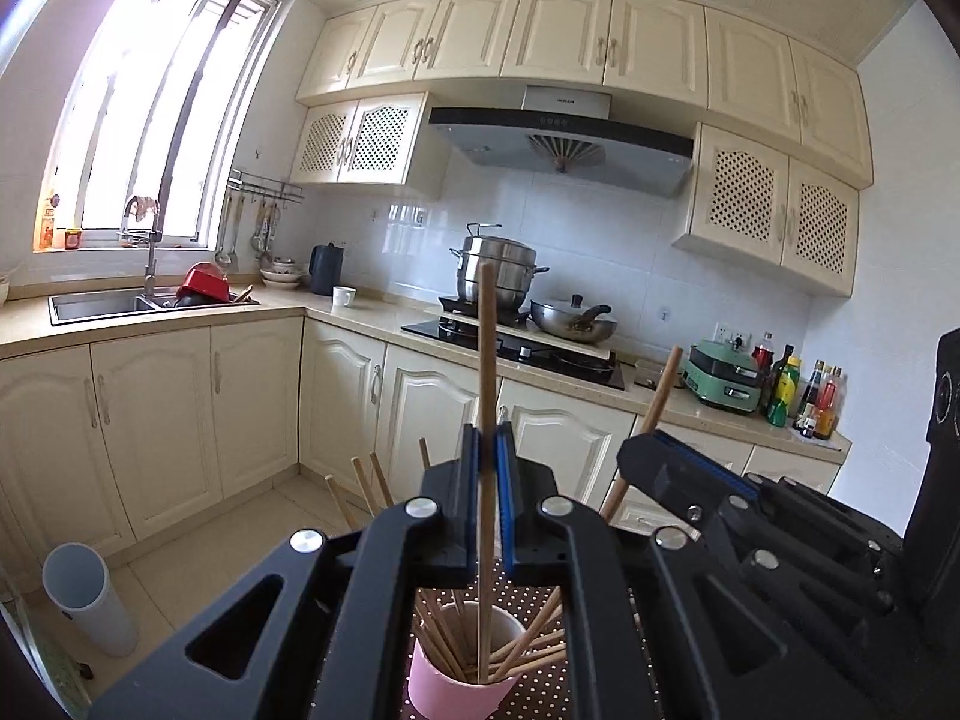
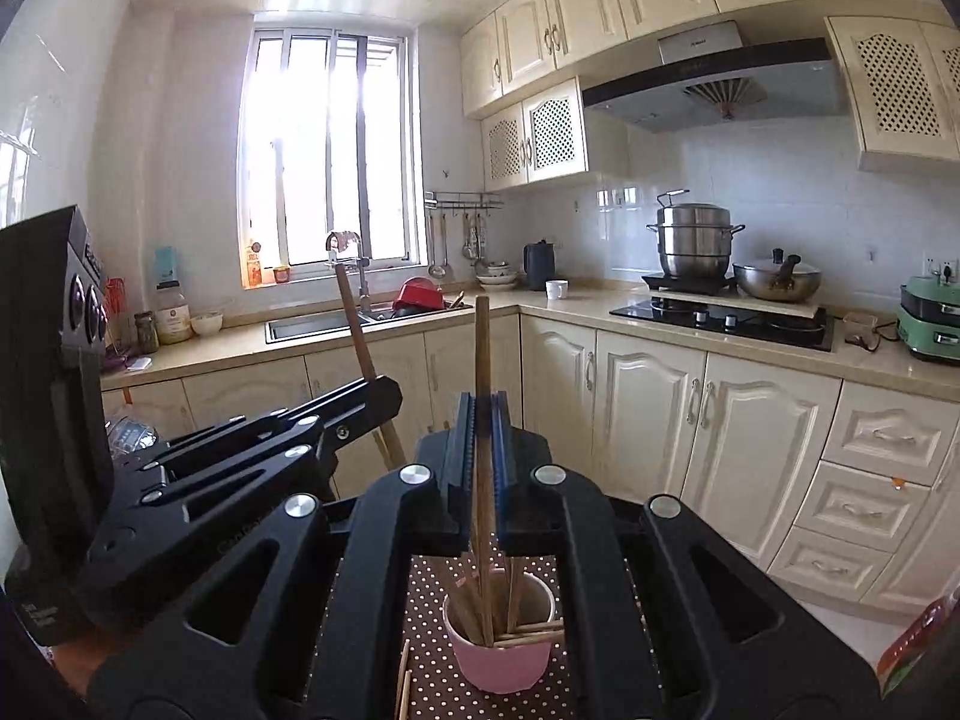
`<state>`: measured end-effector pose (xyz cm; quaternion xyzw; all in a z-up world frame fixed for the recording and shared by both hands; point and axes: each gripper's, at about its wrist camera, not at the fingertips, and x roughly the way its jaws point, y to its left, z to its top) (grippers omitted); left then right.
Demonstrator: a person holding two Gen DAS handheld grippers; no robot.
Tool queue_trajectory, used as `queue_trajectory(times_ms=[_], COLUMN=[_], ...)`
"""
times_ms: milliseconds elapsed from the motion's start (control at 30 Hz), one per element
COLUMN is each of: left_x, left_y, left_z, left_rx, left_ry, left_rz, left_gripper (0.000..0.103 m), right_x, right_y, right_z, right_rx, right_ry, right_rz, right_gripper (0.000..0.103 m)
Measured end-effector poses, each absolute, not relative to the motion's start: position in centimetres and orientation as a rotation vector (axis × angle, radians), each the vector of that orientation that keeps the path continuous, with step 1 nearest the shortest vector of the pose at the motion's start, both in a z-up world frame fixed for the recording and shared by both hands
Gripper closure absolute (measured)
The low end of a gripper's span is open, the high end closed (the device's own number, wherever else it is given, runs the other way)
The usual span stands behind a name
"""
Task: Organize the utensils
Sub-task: 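Lower both chopsticks into the pink cup and open both grippers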
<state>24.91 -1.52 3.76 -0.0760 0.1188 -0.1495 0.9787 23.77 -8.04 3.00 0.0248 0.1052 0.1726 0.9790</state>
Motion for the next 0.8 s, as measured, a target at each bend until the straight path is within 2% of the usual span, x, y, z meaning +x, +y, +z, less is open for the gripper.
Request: queue_trajectory(times_ms=[667, 700, 733, 800], left_x=[26.6, 26.5, 26.5, 26.3], left_y=[-0.9, -0.7, -0.7, -0.6], left_z=[-0.5, -0.6, -0.6, -0.6], left_rx=[-0.117, -0.117, -0.118, -0.114], left_ry=[0.367, 0.369, 0.370, 0.369], left_rz=[-0.293, -0.287, -0.285, -0.279], left_gripper=[0.096, 0.093, 0.084, 0.078], right_x=[24.6, 24.7, 24.6, 24.6], right_y=[-7.8, -7.8, -7.8, -7.7], right_z=[-0.6, -0.6, -0.7, -0.9], right_rx=[0.061, 0.062, 0.063, 0.064], right_ry=[0.333, 0.337, 0.340, 0.345], right_rz=[0.356, 0.357, 0.357, 0.357], right_gripper=[0.097, 0.097, 0.097, 0.097])
